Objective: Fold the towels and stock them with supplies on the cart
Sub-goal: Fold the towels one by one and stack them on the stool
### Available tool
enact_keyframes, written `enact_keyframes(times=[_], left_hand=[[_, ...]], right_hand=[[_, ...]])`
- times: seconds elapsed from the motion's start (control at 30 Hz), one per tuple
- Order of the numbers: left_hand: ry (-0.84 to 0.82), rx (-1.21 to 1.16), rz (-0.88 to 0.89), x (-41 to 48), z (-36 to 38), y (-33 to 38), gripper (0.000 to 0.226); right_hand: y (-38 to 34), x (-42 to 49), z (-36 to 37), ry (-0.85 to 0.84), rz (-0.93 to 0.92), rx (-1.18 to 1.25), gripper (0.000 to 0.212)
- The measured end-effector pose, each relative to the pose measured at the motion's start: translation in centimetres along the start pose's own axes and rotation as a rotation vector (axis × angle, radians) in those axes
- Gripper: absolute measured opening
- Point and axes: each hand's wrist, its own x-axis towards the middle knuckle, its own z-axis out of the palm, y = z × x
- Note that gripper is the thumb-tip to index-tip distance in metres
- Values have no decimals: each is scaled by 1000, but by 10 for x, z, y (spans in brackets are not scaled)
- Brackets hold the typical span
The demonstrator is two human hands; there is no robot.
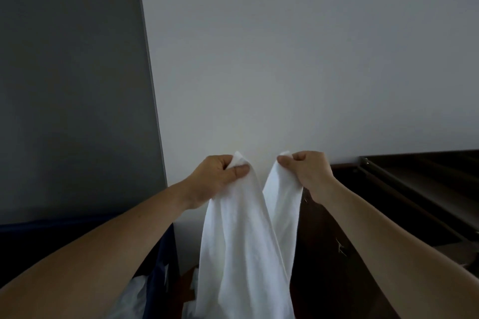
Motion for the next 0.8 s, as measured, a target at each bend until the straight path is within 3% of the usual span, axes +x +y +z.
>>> enact_keyframes(times=[0.07, 0.27, 0.37, 0.6, 0.7, 0.8], left_hand=[[-28, 31, 22, 2, 1, 8, 32], [-44, 167, 22, 2, 22, 9, 15], [-8, 122, 37, 2, 25, 1, 21], [95, 207, 114, 4, 26, -11, 25], [140, 209, 216, 5, 23, -10, 23], [155, 138, 170, 5, 23, -10, 19]], right_hand=[[-7, 0, 3, 37, -38, 56, 46], [-16, -24, 31, -167, -192, 37, 48], [-12, -29, 37, -247, -193, 49, 56], [-7, -32, 32, -258, -156, 80, 47], [-4, -30, 31, -200, -117, 158, 27], [-3, -31, 33, -219, -104, 216, 27]])
